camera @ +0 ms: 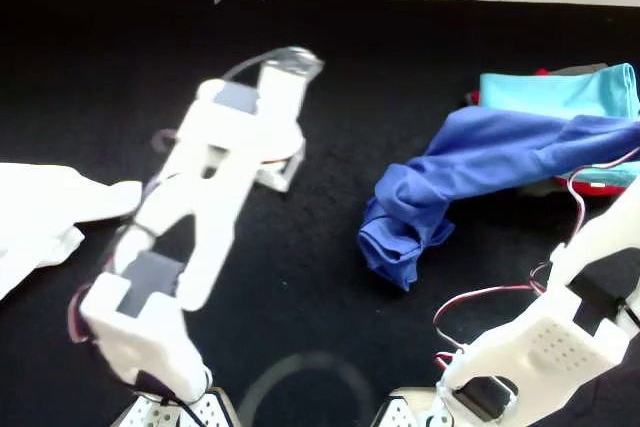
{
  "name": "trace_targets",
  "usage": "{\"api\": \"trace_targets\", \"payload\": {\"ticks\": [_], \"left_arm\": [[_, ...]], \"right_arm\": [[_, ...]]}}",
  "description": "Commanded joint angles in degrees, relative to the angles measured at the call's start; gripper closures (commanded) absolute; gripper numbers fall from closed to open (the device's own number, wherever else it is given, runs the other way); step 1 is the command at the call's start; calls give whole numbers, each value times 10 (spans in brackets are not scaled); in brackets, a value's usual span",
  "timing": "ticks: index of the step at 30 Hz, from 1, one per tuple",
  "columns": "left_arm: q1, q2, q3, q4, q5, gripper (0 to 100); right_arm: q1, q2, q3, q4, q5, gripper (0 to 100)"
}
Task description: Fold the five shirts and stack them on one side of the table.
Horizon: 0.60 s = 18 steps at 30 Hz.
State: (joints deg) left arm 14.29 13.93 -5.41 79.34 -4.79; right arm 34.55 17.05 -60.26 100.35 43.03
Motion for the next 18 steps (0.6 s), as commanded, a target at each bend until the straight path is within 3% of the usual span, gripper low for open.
{"api": "trace_targets", "payload": {"ticks": [1,7,18], "left_arm": [[77,44,-131,91,21,819],[194,98,-255,153,25,816],[305,182,-278,142,25,818]], "right_arm": [[9,-36,-25,6,5,993],[1,-36,-25,6,4,993],[0,-36,-25,6,6,993]]}}
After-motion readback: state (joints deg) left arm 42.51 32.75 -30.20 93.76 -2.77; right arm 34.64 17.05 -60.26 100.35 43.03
